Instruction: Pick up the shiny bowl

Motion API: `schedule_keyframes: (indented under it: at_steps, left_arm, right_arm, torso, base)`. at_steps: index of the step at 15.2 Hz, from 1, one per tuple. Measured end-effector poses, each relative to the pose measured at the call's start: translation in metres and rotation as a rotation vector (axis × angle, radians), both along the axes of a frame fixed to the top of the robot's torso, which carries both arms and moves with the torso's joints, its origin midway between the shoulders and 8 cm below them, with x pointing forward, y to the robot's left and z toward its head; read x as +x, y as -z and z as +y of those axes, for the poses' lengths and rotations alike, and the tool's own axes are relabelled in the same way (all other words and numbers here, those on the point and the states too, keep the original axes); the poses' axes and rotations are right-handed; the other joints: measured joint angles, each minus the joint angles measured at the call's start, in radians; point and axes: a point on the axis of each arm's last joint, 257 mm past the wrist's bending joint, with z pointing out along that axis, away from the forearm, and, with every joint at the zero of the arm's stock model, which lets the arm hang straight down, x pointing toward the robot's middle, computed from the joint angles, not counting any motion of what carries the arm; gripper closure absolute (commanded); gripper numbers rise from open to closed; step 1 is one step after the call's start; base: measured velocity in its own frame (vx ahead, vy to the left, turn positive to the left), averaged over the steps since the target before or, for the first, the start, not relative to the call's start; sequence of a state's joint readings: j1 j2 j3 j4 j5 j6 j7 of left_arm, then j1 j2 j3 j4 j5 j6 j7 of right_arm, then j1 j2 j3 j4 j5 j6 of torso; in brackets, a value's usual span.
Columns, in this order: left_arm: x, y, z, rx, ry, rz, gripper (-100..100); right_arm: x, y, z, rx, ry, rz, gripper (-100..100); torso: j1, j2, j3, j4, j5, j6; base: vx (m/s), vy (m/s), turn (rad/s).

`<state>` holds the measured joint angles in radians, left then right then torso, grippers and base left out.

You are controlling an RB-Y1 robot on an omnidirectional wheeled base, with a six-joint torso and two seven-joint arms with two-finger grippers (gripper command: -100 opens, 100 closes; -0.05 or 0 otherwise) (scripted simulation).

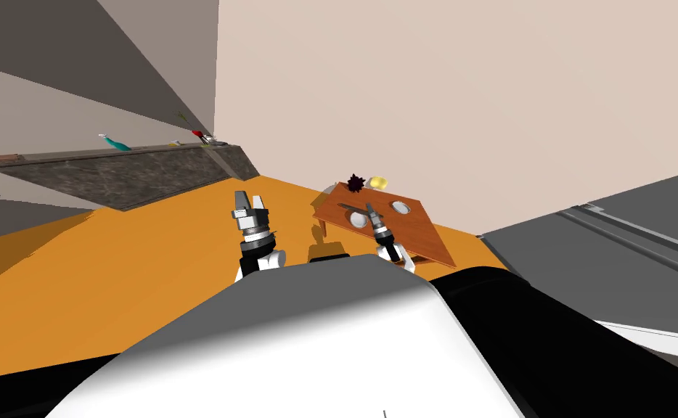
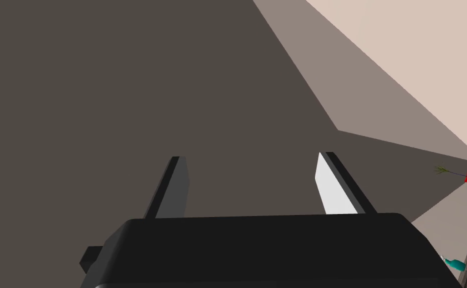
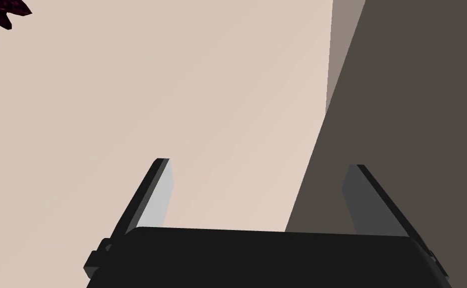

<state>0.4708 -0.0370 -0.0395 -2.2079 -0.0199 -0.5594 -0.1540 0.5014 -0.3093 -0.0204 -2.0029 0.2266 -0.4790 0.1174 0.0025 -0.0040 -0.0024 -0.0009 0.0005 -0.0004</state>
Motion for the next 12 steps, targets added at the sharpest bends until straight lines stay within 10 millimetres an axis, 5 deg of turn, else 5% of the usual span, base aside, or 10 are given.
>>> schedule_keyframes:
  at_steps: [12]
  left_arm:
    - [0.0, 0.0, 0.0, 0.0, 0.0, 0.0, 0]
  right_arm:
    - [-0.021, 0.124, -0.015, -0.542, -0.045, 0.201, -100]
  torso:
    - [0.0, -0.001, -0.001, 0.0, 0.0, 0.0]
  base:
    - [0.061, 0.038, 0.103]
